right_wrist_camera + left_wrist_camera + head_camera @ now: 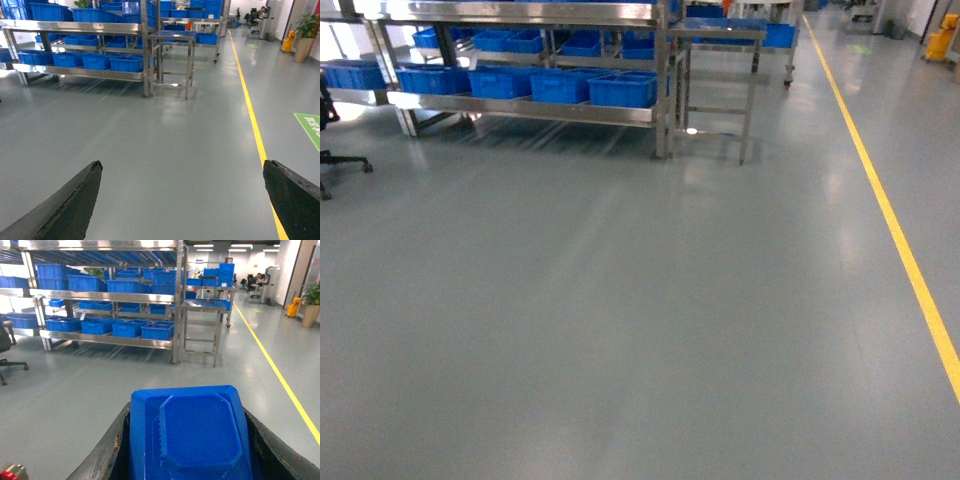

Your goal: Pick blue part to blue bin on bottom shelf

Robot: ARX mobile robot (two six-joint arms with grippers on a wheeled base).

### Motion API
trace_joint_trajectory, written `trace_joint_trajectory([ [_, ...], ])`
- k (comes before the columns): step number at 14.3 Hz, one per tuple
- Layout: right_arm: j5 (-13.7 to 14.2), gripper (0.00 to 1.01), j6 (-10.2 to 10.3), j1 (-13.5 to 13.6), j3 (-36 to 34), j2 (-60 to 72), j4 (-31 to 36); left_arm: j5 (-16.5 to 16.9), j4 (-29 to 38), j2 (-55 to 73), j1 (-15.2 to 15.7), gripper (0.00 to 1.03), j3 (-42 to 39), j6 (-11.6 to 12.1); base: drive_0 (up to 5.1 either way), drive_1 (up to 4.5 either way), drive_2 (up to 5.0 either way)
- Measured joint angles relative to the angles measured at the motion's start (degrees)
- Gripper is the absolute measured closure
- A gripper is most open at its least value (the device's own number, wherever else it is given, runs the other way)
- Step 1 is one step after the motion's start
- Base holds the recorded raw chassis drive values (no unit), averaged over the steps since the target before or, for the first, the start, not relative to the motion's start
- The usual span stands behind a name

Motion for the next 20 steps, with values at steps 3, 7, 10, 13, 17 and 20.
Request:
trace_joint_trajectory([
  [3,0.0,0.03,0.0,0.0,0.0,0.0,0.0,0.02,0.0,0.0,0.0,0.59,0.02,0.0,-1.4,-1.45,-1.4],
  [7,0.0,0.03,0.0,0.0,0.0,0.0,0.0,0.0,-0.02,0.0,0.02,0.59,0.02,0.0,-1.4,-1.45,-1.4],
  [10,0.04,0.03,0.0,-0.02,0.0,0.0,0.02,0.22,-0.04,0.07,-0.02,0.59,0.02,0.0,-1.0,-0.96,-1.0],
  [13,0.0,0.03,0.0,0.0,0.0,0.0,0.02,0.0,-0.02,0.0,0.04,0.59,0.0,0.0,0.0,0.0,0.0],
  [17,0.0,0.03,0.0,0.0,0.0,0.0,0.09,0.0,0.07,-0.24,0.0,0.59,0.02,0.0,0.0,0.0,0.0],
  [20,0.02,0.03,0.0,0.0,0.0,0.0,0.04,0.0,0.11,-0.11,0.0,0.59,0.02,0.0,0.0,0.0,0.0],
])
